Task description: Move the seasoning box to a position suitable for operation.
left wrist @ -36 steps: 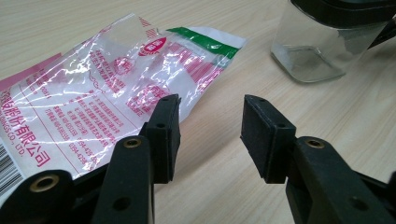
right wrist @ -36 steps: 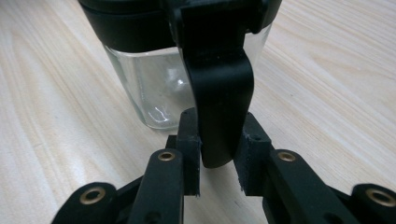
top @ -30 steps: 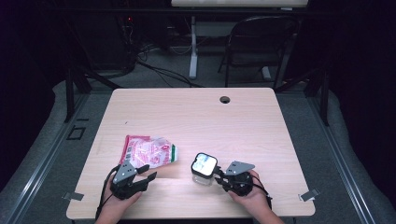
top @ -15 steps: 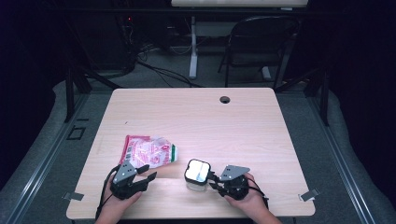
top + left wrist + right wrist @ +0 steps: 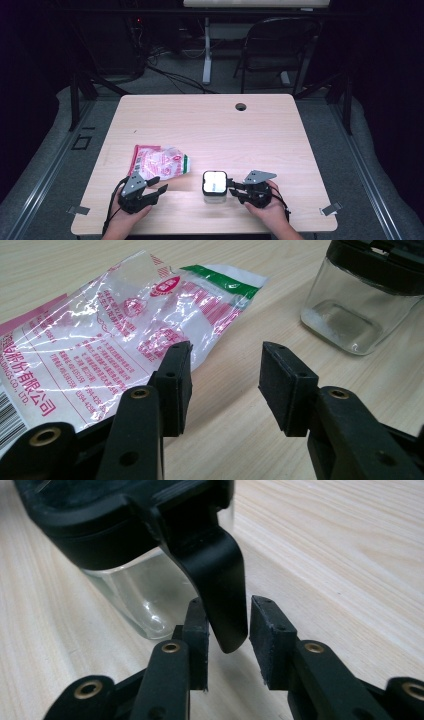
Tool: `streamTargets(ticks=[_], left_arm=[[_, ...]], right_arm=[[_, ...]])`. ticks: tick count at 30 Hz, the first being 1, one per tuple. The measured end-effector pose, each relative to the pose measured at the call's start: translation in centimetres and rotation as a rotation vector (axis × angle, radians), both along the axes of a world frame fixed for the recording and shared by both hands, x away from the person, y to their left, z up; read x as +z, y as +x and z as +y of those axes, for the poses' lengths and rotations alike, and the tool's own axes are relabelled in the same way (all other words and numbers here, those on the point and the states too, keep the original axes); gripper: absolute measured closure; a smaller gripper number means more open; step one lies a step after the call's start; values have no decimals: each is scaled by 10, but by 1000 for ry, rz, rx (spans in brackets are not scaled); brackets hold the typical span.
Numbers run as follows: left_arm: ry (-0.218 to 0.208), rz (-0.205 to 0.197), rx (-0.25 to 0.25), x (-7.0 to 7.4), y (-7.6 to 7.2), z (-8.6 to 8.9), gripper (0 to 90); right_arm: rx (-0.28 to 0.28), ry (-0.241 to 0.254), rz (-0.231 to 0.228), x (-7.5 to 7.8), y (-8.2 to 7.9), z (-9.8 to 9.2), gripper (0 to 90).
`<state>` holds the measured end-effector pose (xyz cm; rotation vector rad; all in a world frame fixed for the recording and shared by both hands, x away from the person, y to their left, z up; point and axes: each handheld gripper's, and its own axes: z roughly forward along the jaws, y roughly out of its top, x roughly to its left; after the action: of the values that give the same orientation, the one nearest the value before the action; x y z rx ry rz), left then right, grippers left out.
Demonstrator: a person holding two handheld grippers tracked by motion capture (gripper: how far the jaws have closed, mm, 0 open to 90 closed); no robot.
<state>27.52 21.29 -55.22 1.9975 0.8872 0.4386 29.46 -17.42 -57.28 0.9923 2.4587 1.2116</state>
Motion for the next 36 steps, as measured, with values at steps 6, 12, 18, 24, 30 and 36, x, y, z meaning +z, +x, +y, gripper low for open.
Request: streamTargets(ticks=[6,12,18,24,30,36], left_arm=[[-1,-3,-3,0,-1,-1,561],[4,-2,-20,0,-1,-3,561],[-15,43,-24,-3,4,-3,561],[-12,71,1,-4,2,-5,566],[-28,36,-33,3,-6,-9,565],[-76,56,-36,17,4,-17,564]], right_arm=[[-30,20,3,0,1,-3,659],[-8,-4,18,1,0,-1,644],[31,-2,7,10,-2,-4,646],[16,62,3,24,-8,-20,698],[-52,81,-27,37,-16,-25,674],[-73,14,9,40,-15,-19,625]])
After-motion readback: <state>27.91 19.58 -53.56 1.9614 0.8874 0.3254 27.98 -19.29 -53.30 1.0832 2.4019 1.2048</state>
